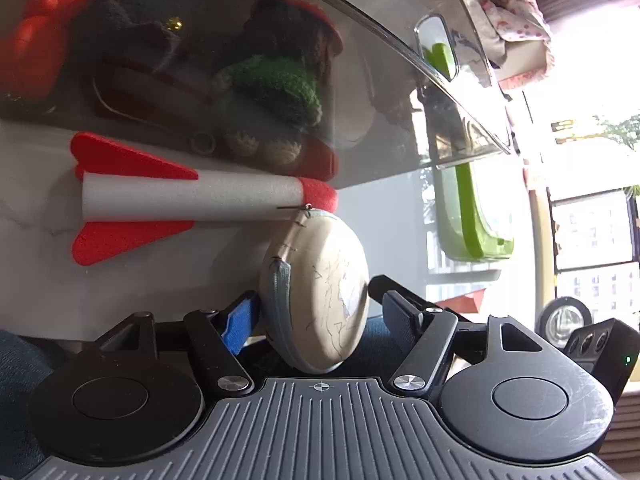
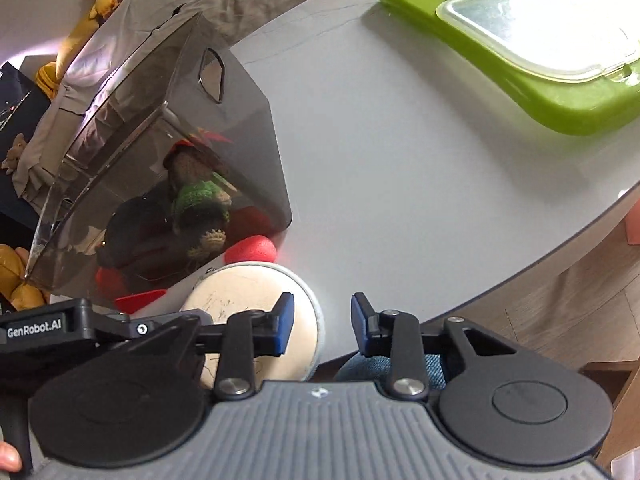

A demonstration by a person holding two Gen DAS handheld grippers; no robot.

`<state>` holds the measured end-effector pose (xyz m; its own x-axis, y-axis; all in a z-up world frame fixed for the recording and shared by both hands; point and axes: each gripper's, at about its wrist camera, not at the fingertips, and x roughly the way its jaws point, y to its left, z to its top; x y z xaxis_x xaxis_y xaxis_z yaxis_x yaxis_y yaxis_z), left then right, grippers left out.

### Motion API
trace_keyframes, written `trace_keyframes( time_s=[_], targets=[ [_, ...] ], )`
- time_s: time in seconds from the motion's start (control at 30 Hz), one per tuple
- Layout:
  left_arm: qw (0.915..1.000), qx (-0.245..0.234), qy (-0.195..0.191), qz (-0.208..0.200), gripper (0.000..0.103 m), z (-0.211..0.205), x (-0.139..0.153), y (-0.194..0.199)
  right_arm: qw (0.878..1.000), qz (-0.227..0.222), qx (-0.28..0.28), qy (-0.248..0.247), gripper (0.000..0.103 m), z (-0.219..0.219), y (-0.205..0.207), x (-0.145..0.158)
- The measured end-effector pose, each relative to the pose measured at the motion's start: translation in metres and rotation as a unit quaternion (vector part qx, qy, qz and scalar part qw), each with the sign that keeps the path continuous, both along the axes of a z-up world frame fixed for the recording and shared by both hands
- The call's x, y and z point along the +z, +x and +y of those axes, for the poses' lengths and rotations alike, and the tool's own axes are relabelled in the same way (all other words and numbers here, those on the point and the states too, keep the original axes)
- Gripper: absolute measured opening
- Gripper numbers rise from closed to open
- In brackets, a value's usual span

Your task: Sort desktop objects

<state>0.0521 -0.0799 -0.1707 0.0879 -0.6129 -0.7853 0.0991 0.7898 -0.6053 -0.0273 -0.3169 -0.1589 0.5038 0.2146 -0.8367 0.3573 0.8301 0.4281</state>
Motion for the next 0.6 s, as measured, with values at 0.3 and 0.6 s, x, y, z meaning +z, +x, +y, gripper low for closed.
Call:
trace_keyframes(
  time_s=[0.3,0.6],
  targets=[
    [0.9993,-0.007,0.023,-0.027,0.055,-0.021,0.004,0.003,0.998,-0.002,-0.018,0.065,0.035,-0.018,0.000,-0.012],
    [0.9998,0.017,0.010,0.009,0.044,-0.019,0.009,0.005,0.972,-0.027,-0.133,0.191,0.061,-0.049,-0.045,0.000]
  ],
)
